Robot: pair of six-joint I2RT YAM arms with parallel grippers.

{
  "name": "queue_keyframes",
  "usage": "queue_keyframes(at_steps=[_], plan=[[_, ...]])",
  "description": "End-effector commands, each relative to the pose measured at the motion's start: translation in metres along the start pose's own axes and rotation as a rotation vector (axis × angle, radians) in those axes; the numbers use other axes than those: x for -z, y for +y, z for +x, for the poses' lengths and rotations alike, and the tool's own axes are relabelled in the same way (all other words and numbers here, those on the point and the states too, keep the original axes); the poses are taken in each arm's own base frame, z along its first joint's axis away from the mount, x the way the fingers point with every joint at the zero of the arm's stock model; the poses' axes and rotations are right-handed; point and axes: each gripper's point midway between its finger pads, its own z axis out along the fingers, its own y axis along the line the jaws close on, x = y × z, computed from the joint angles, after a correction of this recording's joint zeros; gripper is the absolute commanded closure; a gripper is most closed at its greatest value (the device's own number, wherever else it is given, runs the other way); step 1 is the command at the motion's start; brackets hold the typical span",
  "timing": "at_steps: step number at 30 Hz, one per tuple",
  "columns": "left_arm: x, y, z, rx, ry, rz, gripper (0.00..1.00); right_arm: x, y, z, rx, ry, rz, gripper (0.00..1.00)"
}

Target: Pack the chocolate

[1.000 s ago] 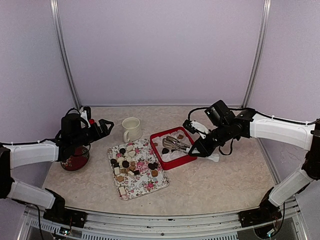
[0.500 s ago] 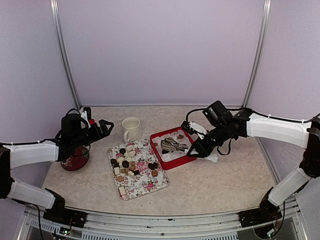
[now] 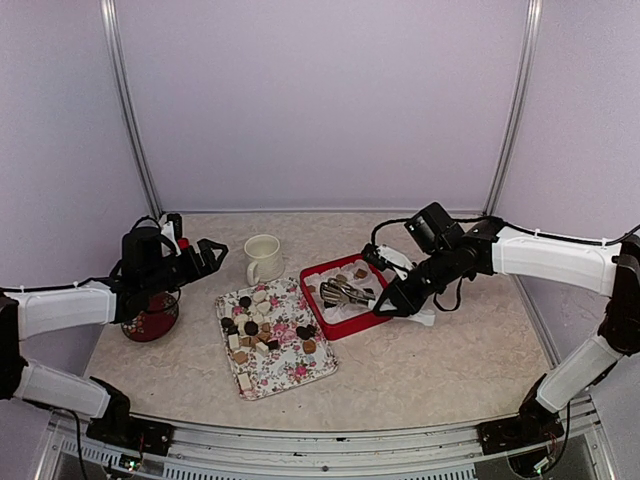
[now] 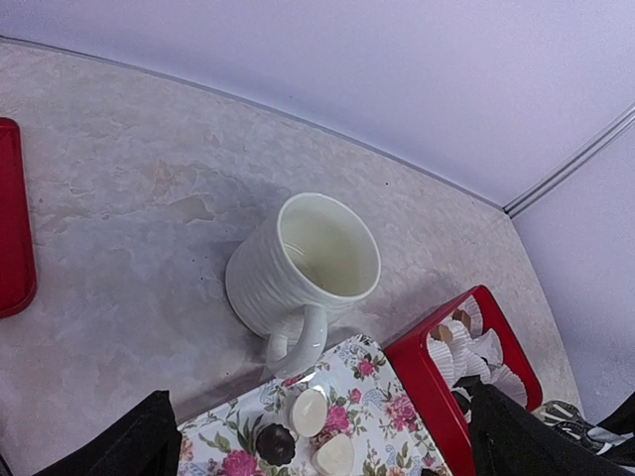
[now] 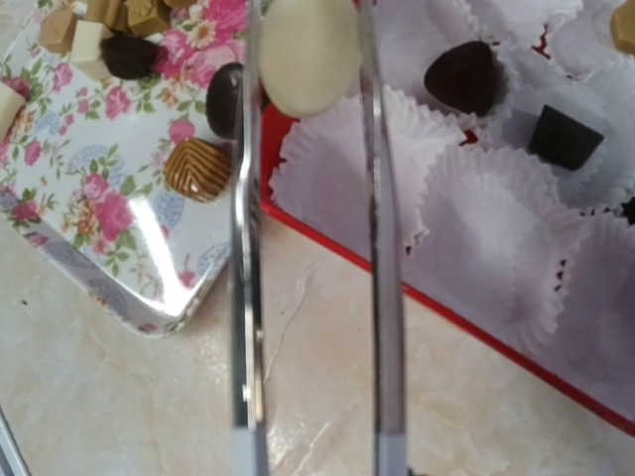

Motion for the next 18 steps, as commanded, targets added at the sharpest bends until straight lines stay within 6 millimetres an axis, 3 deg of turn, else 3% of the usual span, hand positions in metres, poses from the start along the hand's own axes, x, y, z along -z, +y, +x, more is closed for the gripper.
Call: queue_keyframes(at_steps=[1,7,18], plan=[[-0.001,-0.008,-0.011,-0.015,-0.026,0.013,0.01,-0.006,-0.004,0.005,-0.025,0.014,-0.004,0.70],[-0.002,-0.007,-0.011,-0.019,-0.029,0.008,0.01,-0.011,-0.005,0.019,-0.053,0.047,-0.003,0.70],[-0.003,-0.007,-0.011,-0.019,-0.027,0.010,0.01,-0.016,-0.010,0.017,-0.051,0.068,0.013,0.64]])
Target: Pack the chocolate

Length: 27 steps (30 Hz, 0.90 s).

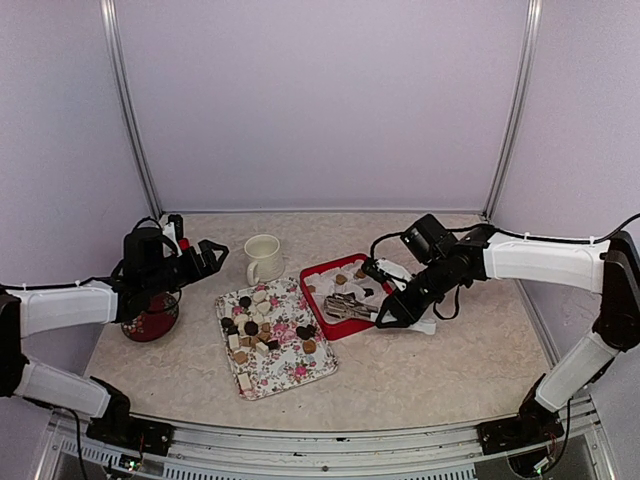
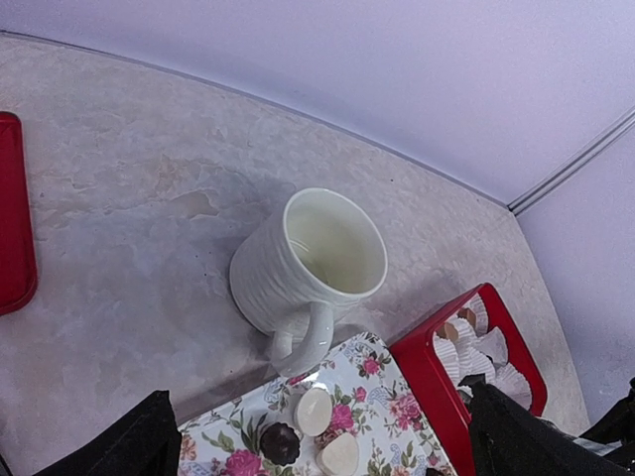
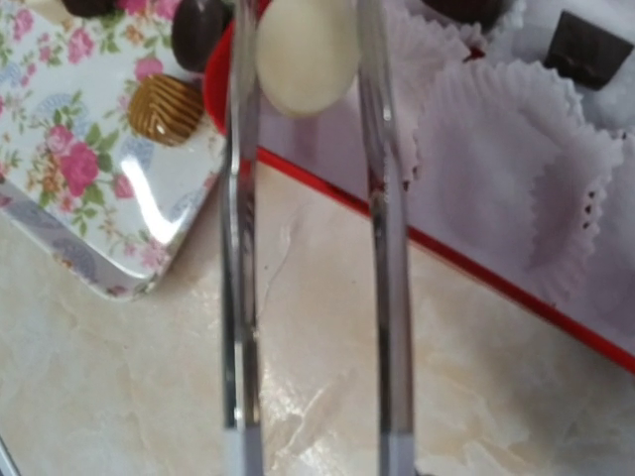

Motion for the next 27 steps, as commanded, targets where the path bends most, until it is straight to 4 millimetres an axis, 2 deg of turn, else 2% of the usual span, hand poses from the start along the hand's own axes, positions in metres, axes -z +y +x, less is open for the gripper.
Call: queue_keyframes(at_steps=[1,7,10,14,17,20,24,27], plan=[[0.000,-0.010,-0.014,-0.021,-0.036,0.020,0.01,0.003,-0.006,-0.008,-0.007,-0.007,0.018,0.63],[0.000,-0.008,-0.013,-0.021,-0.036,0.015,0.01,0.007,-0.004,-0.013,0.000,-0.023,0.018,0.58],[0.000,-0.009,-0.014,-0.020,-0.037,0.017,0.01,0.012,-0.004,-0.019,0.009,-0.037,0.026,0.59],[0.001,-0.009,-0.013,-0.020,-0.036,0.018,0.01,0.028,0.004,-0.038,0.044,-0.104,0.021,0.61],[0.001,-0.009,-0.014,-0.020,-0.037,0.017,0.01,0.039,0.015,-0.053,0.086,-0.151,0.009,0.62],[0.002,-0.010,-0.014,-0.020,-0.039,0.018,0.01,0.040,0.028,-0.060,0.122,-0.165,-0.005,0.62],[0.003,-0.010,-0.014,-0.019,-0.040,0.019,0.01,0.027,0.054,-0.066,0.186,-0.151,-0.031,0.63],[0.003,-0.010,-0.014,-0.017,-0.040,0.020,0.01,0.010,0.084,-0.063,0.233,-0.127,-0.089,0.63]])
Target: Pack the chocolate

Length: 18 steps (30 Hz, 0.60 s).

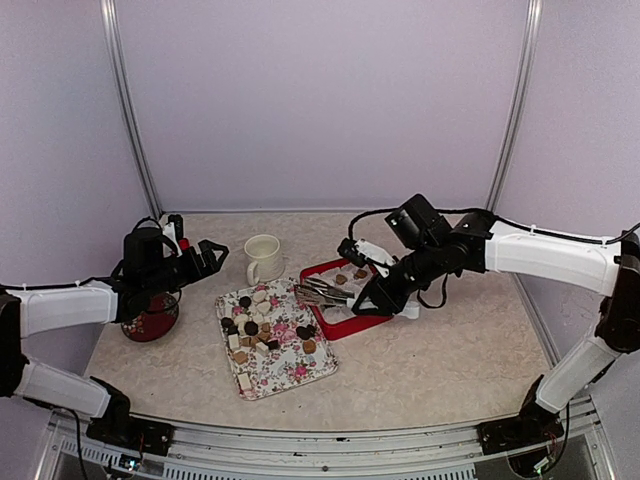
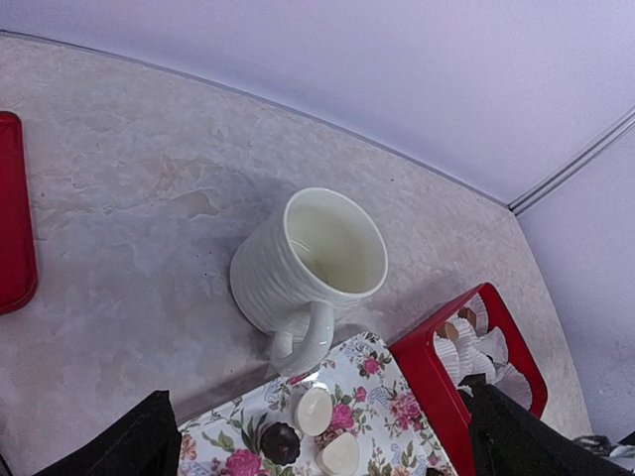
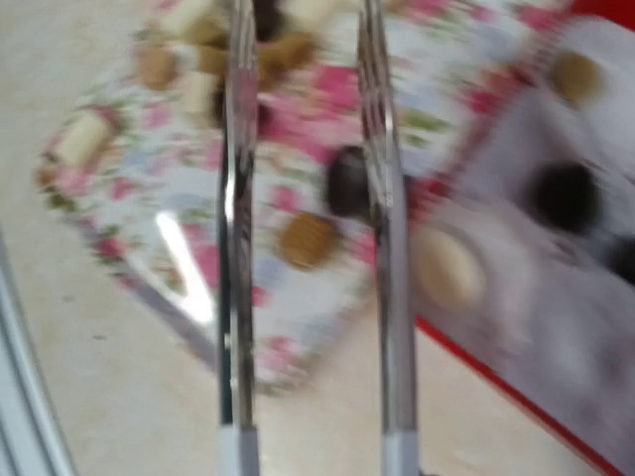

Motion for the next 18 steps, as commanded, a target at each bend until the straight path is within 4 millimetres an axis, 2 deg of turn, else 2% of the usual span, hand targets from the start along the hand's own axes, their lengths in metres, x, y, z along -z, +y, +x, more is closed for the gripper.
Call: queue_keyframes(at_steps=[1,4,8,11,18], plan=[[0.003,-0.010,-0.014,-0.017,-0.039,0.020,0.01,-0.020,0.042,-0.012,0.093,-0.009,-0.077,0.63],[0.004,-0.010,-0.014,-0.017,-0.042,0.019,0.01,-0.041,0.072,0.001,0.176,0.039,-0.112,0.63],[0.005,-0.011,-0.014,-0.020,-0.042,0.025,0.01,-0.056,0.094,0.011,0.262,0.085,-0.142,0.64],[0.004,-0.010,-0.014,-0.018,-0.042,0.022,0.01,-0.064,0.100,0.010,0.295,0.099,-0.147,0.64],[0.005,-0.013,-0.016,-0.017,-0.046,0.032,0.01,-0.093,0.108,0.026,0.430,0.186,-0.119,0.62]])
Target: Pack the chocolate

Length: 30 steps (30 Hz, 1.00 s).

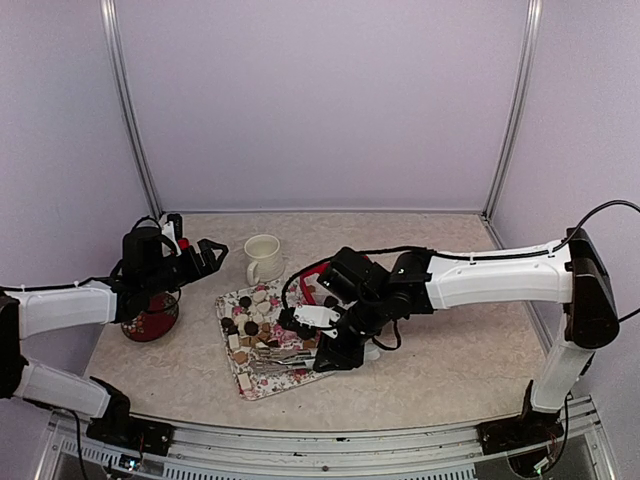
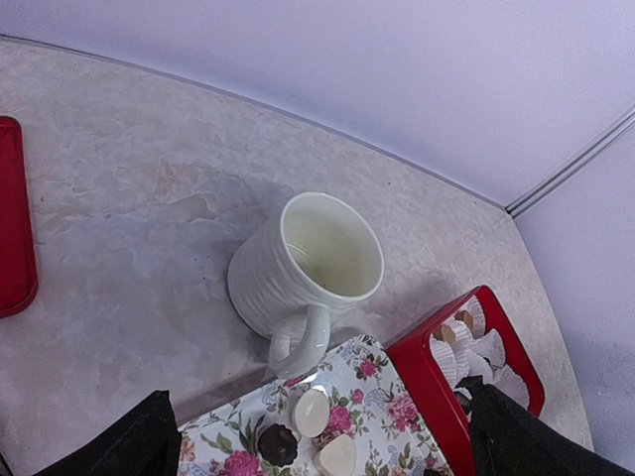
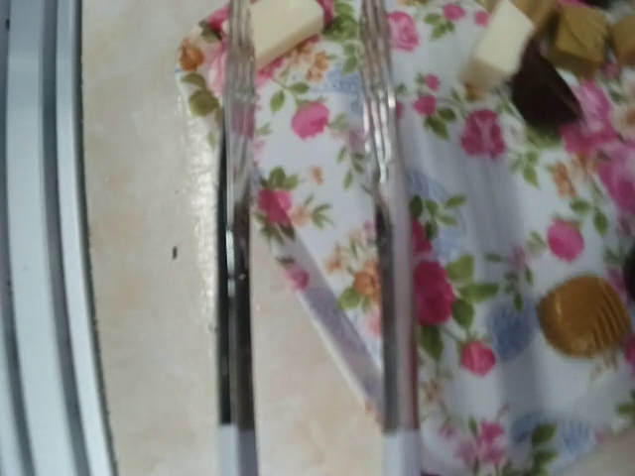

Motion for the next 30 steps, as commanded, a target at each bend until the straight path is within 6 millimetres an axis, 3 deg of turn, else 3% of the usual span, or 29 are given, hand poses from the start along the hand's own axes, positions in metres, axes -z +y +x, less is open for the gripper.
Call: queue_keyframes(at_steps=[1,19,30], plan=[[0.003,-0.011,-0.013,-0.015,-0.039,0.029,0.01,-0.016,0.003,-0.004,0.113,0.043,0.028,0.62],[0.003,-0.014,-0.018,-0.009,-0.057,0.042,0.01,-0.034,0.001,-0.002,0.271,0.117,0.008,0.56],[0.003,-0.013,-0.015,-0.002,-0.055,0.044,0.01,-0.045,-0.010,-0.005,0.329,0.138,0.057,0.55]])
